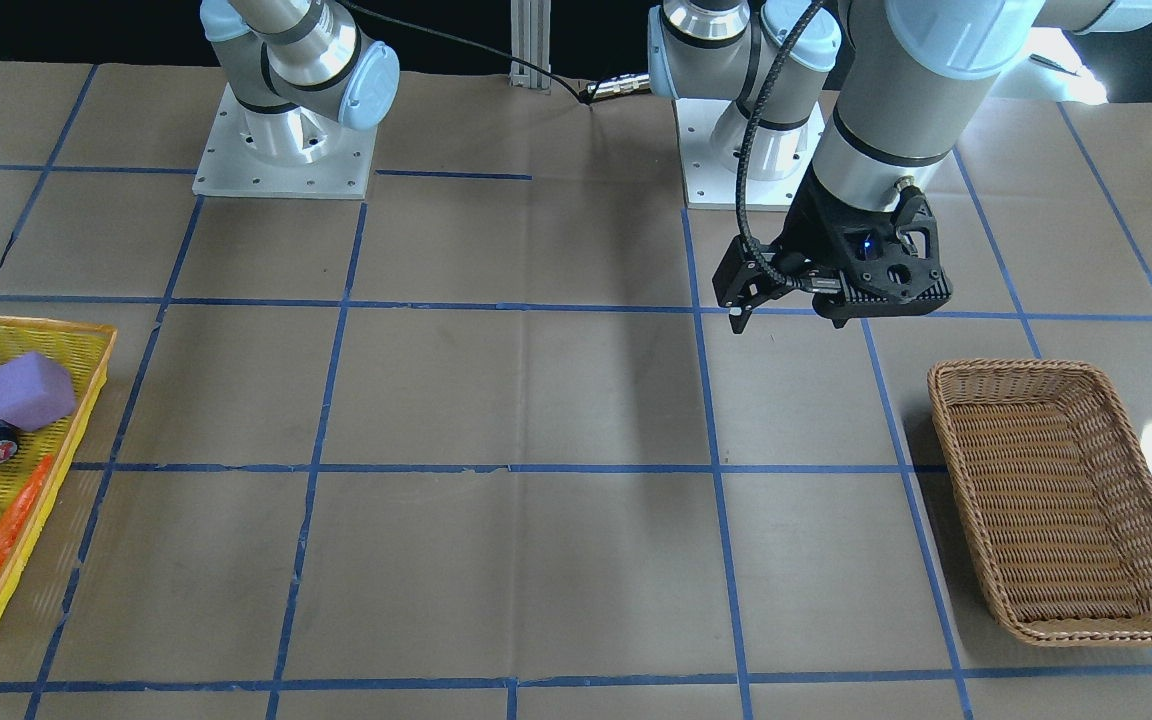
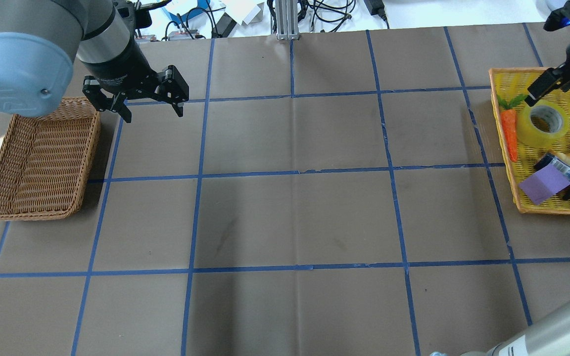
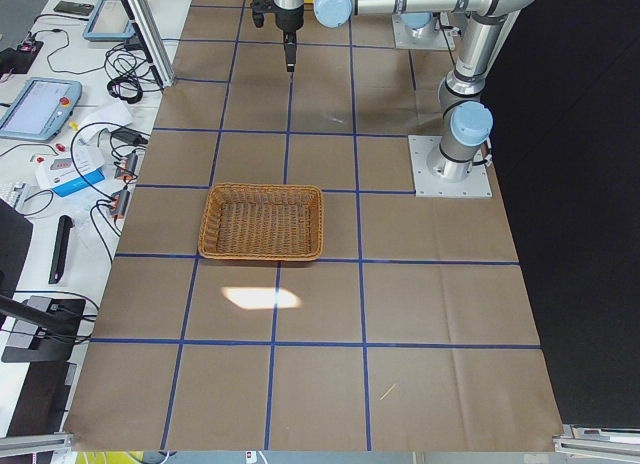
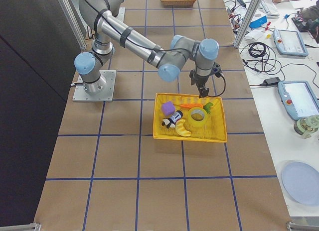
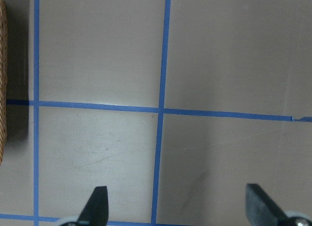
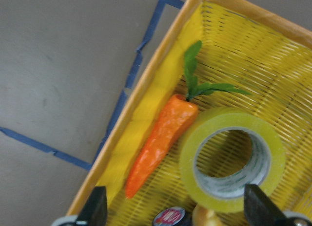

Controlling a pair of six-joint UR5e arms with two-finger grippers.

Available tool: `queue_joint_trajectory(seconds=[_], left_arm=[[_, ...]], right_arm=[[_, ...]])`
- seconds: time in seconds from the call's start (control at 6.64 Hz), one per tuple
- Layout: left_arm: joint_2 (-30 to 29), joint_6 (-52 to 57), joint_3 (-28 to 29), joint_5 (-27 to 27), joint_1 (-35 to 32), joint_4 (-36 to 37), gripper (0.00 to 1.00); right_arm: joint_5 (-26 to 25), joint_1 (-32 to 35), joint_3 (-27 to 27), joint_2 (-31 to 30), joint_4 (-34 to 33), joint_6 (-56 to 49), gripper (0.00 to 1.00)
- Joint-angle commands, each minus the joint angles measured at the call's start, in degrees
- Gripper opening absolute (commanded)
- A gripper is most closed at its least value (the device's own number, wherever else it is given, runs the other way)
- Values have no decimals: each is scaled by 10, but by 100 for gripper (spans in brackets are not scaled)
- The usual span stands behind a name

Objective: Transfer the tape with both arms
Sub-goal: 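Reach the right gripper into the yellow basket and grasp the tape roll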

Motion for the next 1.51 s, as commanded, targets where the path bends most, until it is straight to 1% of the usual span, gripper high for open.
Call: queue_joint_trajectory(seconds=[0.0, 0.15, 0.3, 0.45, 0.6, 0.75, 0.9, 1.05, 1.21, 1.36], left_arm=[[-1, 0, 0, 0, -1, 2, 100], [-1, 0, 0, 0, -1, 1, 100], [-1, 0, 0, 0, -1, 1, 100], [-1, 0, 0, 0, -1, 1, 100], [-2, 0, 1, 0, 0, 2, 100], [-2, 0, 2, 0, 0, 2, 100], [1, 0, 1, 0, 0, 2, 100], [-1, 0, 1, 1, 0, 2, 100], [-3, 0, 6, 0, 0, 2, 100], [-3, 0, 4, 1, 0, 2, 100]], right_arm=[[20, -26, 6, 62, -57, -58, 100], [16, -26, 15, 69, -52, -55, 100], [12, -26, 24, 68, -51, -51, 96], [12, -26, 32, 68, -49, -49, 83], [10, -26, 42, 66, -49, -48, 54], [9, -26, 43, 62, -50, -42, 21], [8, -26, 38, 62, -49, -42, 6], [9, -26, 37, 60, -50, -42, 3], [0, -26, 36, 42, -47, -27, 2], [-4, -18, 35, 10, -15, 3, 2]])
